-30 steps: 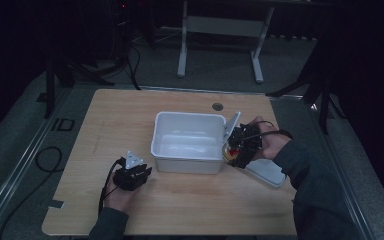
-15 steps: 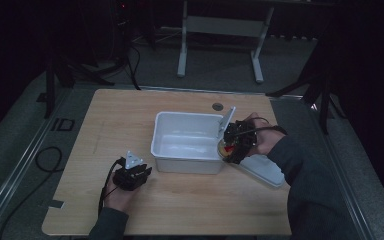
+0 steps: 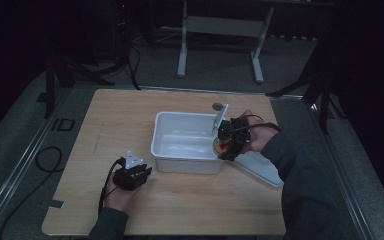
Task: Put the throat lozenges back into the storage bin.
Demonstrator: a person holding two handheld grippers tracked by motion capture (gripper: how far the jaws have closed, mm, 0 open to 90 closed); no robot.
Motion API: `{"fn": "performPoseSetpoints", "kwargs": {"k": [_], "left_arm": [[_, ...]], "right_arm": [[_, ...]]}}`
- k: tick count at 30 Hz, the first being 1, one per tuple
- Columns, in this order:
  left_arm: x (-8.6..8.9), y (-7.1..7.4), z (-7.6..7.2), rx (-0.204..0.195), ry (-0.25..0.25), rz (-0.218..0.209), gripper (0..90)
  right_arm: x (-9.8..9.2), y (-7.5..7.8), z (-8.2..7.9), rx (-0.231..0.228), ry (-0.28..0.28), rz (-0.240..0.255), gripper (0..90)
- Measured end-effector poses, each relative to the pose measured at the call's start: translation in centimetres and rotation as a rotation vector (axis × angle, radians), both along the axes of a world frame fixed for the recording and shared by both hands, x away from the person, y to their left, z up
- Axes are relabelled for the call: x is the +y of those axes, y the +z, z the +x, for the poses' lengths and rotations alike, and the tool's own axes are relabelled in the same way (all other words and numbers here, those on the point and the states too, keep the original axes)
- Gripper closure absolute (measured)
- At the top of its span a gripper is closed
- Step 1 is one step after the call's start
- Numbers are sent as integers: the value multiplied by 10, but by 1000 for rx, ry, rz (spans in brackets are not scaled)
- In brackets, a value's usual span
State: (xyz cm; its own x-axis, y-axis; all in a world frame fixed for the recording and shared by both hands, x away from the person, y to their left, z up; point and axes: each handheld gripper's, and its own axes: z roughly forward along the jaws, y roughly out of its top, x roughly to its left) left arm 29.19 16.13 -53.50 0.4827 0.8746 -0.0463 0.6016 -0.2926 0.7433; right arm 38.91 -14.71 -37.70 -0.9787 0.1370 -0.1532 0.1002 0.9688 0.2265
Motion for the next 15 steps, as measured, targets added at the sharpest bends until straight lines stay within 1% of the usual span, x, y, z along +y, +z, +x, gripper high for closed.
{"fn": "performPoseSetpoints", "kwargs": {"k": [3, 9, 13, 15], "left_arm": [[0, 0, 0, 0, -1, 0, 729], [1, 0, 0, -1, 0, -2, 728], [0, 0, 0, 0, -1, 0, 728], [0, 0, 0, 0, -1, 0, 729]], "right_arm": [[3, 0, 2, -3, 5, 4, 202], [9, -2, 4, -2, -3, -5, 203], [11, -4, 7, 2, -17, 0, 202], [12, -4, 8, 0, -14, 1, 202]]}}
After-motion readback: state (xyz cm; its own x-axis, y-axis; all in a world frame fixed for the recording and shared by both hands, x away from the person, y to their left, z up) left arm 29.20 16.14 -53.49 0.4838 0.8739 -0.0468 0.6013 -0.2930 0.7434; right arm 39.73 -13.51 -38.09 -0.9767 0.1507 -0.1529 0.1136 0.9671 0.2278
